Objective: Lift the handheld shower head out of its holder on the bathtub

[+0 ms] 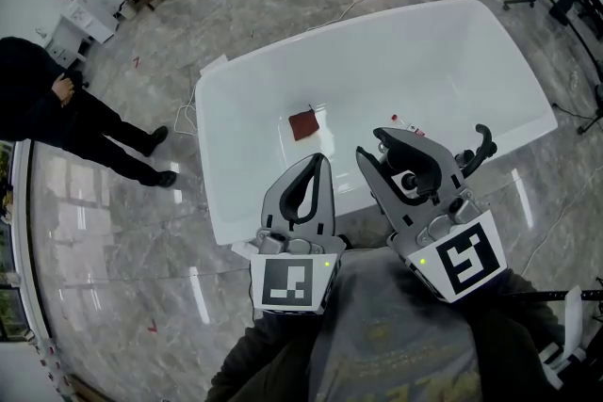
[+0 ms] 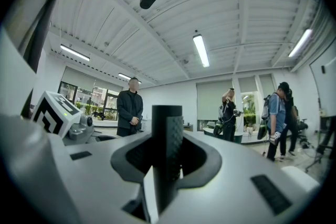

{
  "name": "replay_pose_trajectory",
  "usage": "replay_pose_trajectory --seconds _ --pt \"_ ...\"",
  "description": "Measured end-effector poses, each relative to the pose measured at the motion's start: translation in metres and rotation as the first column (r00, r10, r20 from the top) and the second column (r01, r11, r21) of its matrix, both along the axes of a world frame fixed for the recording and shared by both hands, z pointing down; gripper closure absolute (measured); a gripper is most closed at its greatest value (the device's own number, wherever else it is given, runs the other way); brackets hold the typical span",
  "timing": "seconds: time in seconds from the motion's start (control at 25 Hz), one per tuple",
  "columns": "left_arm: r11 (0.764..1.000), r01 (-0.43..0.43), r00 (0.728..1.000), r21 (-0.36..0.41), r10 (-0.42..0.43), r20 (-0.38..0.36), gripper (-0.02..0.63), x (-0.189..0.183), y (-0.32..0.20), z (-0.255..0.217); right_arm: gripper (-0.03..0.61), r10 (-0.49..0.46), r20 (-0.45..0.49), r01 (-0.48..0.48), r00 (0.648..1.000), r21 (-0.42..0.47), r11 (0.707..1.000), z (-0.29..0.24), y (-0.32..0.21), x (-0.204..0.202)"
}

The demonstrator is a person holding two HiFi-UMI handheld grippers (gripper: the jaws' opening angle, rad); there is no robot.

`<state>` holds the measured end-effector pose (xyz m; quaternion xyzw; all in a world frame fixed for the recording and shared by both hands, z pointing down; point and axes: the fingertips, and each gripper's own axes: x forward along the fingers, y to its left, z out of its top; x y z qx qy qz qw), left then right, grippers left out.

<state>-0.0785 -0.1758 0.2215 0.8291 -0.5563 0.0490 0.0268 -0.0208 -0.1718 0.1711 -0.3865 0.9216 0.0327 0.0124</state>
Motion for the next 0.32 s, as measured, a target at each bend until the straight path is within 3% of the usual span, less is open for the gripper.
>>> replay_pose_trajectory --seconds 0.12,0.32 --pt "1.000 -0.002 1.000 -0.004 0.002 -0.002 0.611 -0.001 -0.001 -0.003 0.469 0.004 0.007 -0.004 1.000 0.016 1.000 -0.007 -0.002 -0.001" --pt "1.000 0.018 1.000 -0.020 -0.018 0.000 0.611 -0.003 -0.006 -0.004 0.469 0.013 -0.051 -0.016 0.999 -0.064 0.998 0.009 -0.005 0.003"
